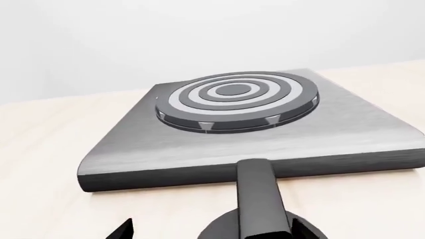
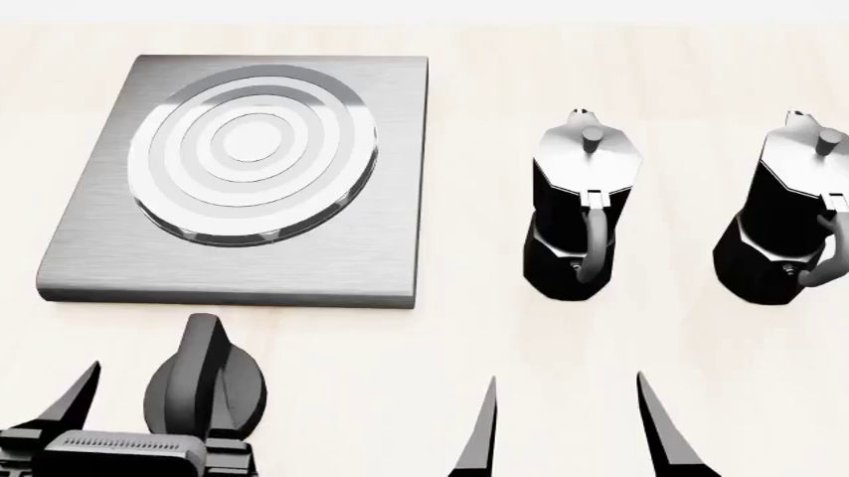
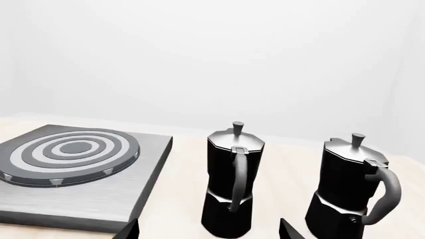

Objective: Turn off the stove.

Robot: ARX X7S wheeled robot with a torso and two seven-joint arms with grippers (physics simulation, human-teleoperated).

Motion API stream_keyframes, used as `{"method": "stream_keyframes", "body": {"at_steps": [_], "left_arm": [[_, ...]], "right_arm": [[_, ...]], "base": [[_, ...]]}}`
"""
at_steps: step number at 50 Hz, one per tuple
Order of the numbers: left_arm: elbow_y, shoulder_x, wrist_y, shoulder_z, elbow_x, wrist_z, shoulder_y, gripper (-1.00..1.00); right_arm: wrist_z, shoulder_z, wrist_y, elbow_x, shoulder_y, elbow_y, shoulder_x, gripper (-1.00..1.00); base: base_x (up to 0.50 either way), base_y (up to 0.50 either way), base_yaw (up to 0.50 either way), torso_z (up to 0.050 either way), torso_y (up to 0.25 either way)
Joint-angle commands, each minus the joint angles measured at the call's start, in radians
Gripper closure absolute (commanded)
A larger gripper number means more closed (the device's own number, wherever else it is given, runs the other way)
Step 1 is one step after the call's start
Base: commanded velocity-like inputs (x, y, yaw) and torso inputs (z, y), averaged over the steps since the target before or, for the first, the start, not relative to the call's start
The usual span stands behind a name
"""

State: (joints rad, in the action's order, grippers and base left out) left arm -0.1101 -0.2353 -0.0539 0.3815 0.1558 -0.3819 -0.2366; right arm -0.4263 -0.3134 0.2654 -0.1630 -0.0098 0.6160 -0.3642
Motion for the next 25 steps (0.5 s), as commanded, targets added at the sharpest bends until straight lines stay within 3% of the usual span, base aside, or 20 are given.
{"method": "stream_keyframes", "body": {"at_steps": [1, 25], "left_arm": [[-0.018, -0.006, -0.007, -0.002, 0.004, -0.004, -0.001, -1.00], [-0.049, -0.021, -0.012, -0.015, 0.025, -0.011, 0.007, -1.00]], "right_arm": [[-0.004, -0.002, 0.002, -0.001, 0.000, 0.006, -0.004, -1.00], [-0.010, -0.007, -0.007, -0.002, -0.003, -0.002, -0.008, -1.00]], "base": [[0.00, 0.00, 0.00, 0.000, 0.000], [0.00, 0.00, 0.00, 0.000, 0.000]]}}
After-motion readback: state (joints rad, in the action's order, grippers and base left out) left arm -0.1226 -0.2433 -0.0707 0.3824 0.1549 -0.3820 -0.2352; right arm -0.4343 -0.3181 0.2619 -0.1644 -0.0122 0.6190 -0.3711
